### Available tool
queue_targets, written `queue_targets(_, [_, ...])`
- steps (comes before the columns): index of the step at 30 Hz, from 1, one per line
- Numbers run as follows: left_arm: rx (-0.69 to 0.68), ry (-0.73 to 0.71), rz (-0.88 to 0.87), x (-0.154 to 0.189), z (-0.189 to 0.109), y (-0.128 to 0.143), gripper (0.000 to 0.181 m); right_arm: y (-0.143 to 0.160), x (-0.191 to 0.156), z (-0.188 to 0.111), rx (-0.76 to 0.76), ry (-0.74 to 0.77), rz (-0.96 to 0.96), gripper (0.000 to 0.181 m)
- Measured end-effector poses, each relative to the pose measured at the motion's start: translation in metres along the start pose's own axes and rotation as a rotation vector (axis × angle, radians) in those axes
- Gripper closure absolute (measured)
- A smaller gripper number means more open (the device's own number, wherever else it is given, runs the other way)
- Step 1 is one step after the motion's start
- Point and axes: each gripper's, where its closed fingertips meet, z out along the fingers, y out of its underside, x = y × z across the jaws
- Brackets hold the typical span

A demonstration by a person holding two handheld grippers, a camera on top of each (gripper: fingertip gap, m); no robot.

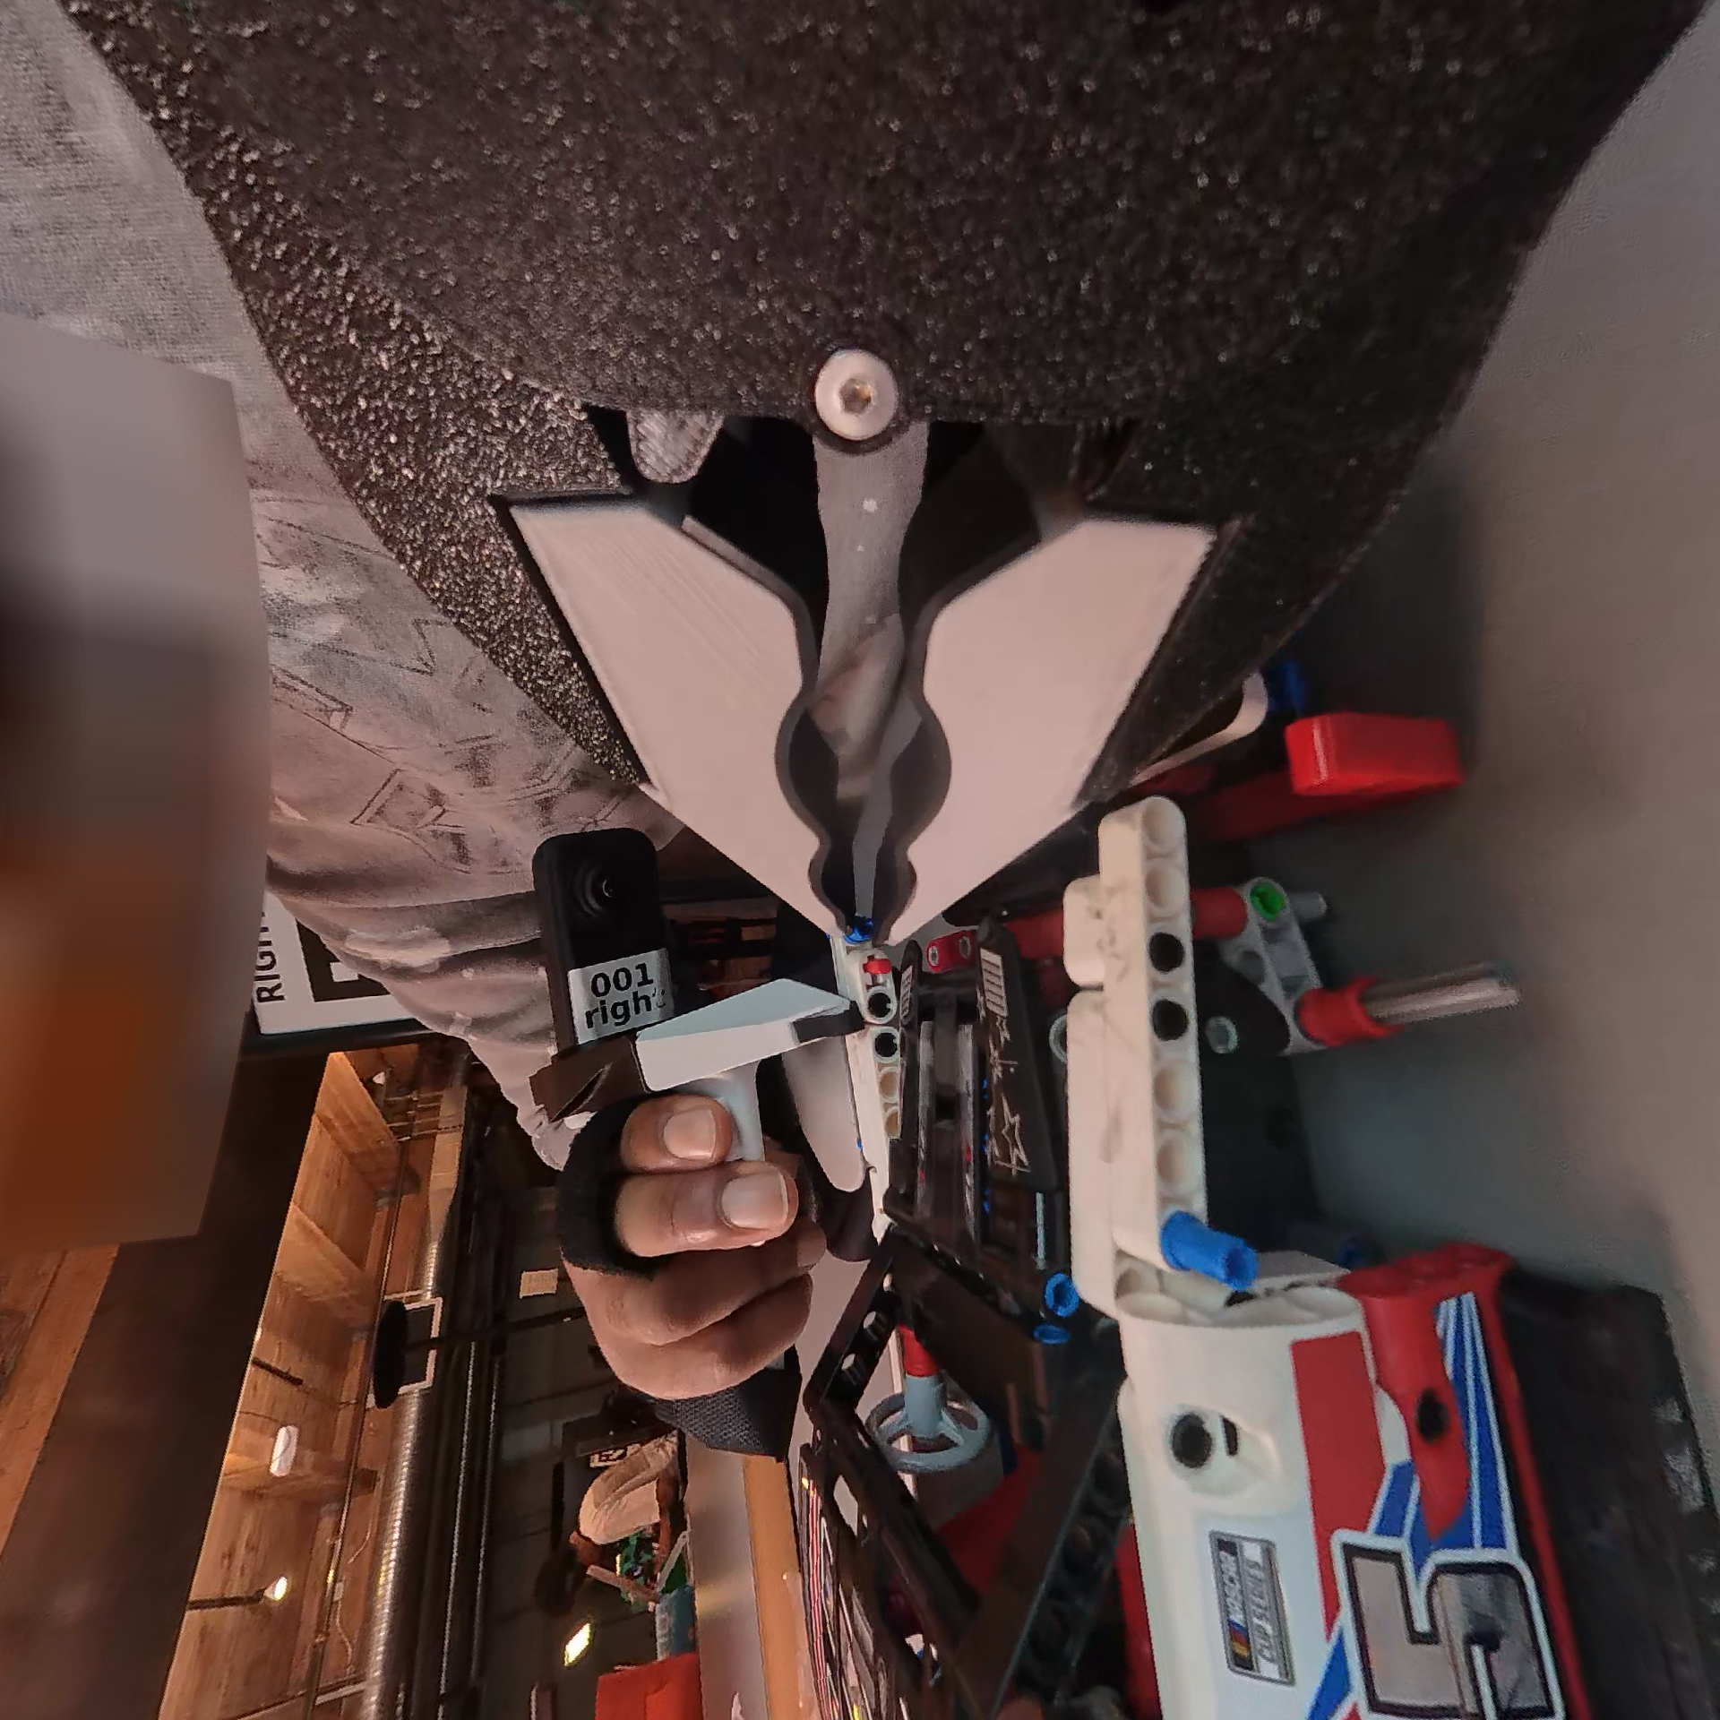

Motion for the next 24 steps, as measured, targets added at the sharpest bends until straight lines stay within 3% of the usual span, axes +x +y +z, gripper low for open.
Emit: queue_targets(24, [0.024,0.005,-0.007,-0.005,-0.022,0.001,0.181,-0.005,-0.001,0.012,0.044,0.061,-0.028,0.176])
